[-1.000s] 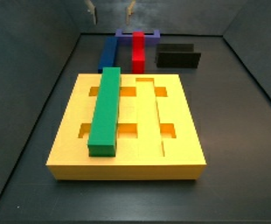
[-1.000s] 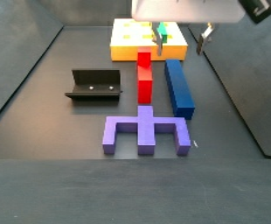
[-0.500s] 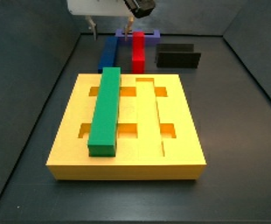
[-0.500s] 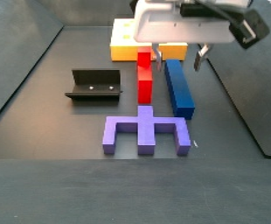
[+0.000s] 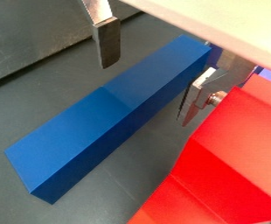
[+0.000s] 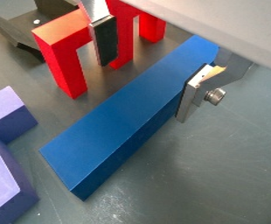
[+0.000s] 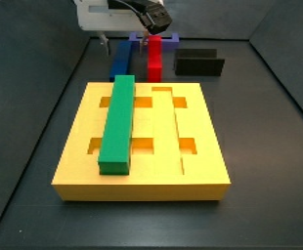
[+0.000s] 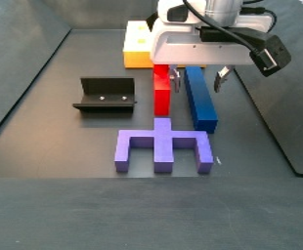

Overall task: Pick up the blue object. Move up. Move to above the board. Insert the blue object.
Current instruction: Pick up the blue object.

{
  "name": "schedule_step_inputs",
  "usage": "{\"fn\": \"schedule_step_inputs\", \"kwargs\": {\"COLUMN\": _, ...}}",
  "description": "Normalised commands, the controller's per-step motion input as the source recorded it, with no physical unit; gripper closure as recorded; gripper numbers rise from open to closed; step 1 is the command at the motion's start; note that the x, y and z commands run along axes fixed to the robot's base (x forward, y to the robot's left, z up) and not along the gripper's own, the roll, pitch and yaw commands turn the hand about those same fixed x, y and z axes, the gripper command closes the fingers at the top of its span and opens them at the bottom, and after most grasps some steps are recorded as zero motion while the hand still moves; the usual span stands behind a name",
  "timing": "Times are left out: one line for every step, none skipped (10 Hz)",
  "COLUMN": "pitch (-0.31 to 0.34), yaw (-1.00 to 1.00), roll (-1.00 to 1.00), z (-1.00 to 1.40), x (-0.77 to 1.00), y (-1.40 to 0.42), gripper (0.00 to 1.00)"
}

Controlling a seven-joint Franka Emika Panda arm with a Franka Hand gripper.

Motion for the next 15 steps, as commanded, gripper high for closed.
{"fn": "schedule_step_inputs", "kwargs": {"pitch": -0.140, "yaw": 0.00, "roll": 0.00, "z": -0.20, "x": -0.11, "y": 0.00, "gripper": 0.00}}
{"fn": "schedule_step_inputs", "kwargs": {"pitch": -0.146, "yaw": 0.00, "roll": 0.00, "z": -0.19, "x": -0.11, "y": 0.00, "gripper": 0.00}}
{"fn": "schedule_step_inputs", "kwargs": {"pitch": -0.153, "yaw": 0.00, "roll": 0.00, "z": -0.19, "x": -0.14, "y": 0.00, "gripper": 0.00}}
{"fn": "schedule_step_inputs", "kwargs": {"pitch": -0.164, "yaw": 0.00, "roll": 0.00, "z": -0.22, "x": -0.16, "y": 0.00, "gripper": 0.00}}
{"fn": "schedule_step_inputs", "kwargs": {"pitch": -0.149, "yaw": 0.00, "roll": 0.00, "z": -0.15, "x": -0.15, "y": 0.00, "gripper": 0.00}}
{"fn": "schedule_step_inputs", "kwargs": {"pitch": -0.131, "yaw": 0.00, "roll": 0.00, "z": -0.24, "x": -0.03, "y": 0.00, "gripper": 0.00}}
{"fn": "schedule_step_inputs", "kwargs": {"pitch": -0.096, "yaw": 0.00, "roll": 0.01, "z": -0.25, "x": 0.00, "y": 0.00, "gripper": 0.00}}
{"fn": "schedule_step_inputs", "kwargs": {"pitch": -0.051, "yaw": 0.00, "roll": 0.00, "z": -0.21, "x": 0.00, "y": 0.00, "gripper": 0.00}}
{"fn": "schedule_step_inputs", "kwargs": {"pitch": 0.000, "yaw": 0.00, "roll": 0.00, "z": -0.06, "x": 0.00, "y": 0.03, "gripper": 0.00}}
{"fn": "schedule_step_inputs", "kwargs": {"pitch": 0.000, "yaw": 0.00, "roll": 0.00, "z": 0.00, "x": 0.00, "y": 0.00, "gripper": 0.00}}
{"fn": "schedule_step_inputs", "kwargs": {"pitch": 0.000, "yaw": 0.00, "roll": 0.00, "z": 0.00, "x": 0.00, "y": 0.00, "gripper": 1.00}}
{"fn": "schedule_step_inputs", "kwargs": {"pitch": 0.000, "yaw": 0.00, "roll": 0.00, "z": 0.00, "x": 0.00, "y": 0.00, "gripper": 1.00}}
{"fn": "schedule_step_inputs", "kwargs": {"pitch": 0.000, "yaw": 0.00, "roll": 0.00, "z": 0.00, "x": 0.00, "y": 0.00, "gripper": 1.00}}
{"fn": "schedule_step_inputs", "kwargs": {"pitch": 0.000, "yaw": 0.00, "roll": 0.00, "z": 0.00, "x": 0.00, "y": 0.00, "gripper": 1.00}}
{"fn": "schedule_step_inputs", "kwargs": {"pitch": 0.000, "yaw": 0.00, "roll": 0.00, "z": 0.00, "x": 0.00, "y": 0.00, "gripper": 1.00}}
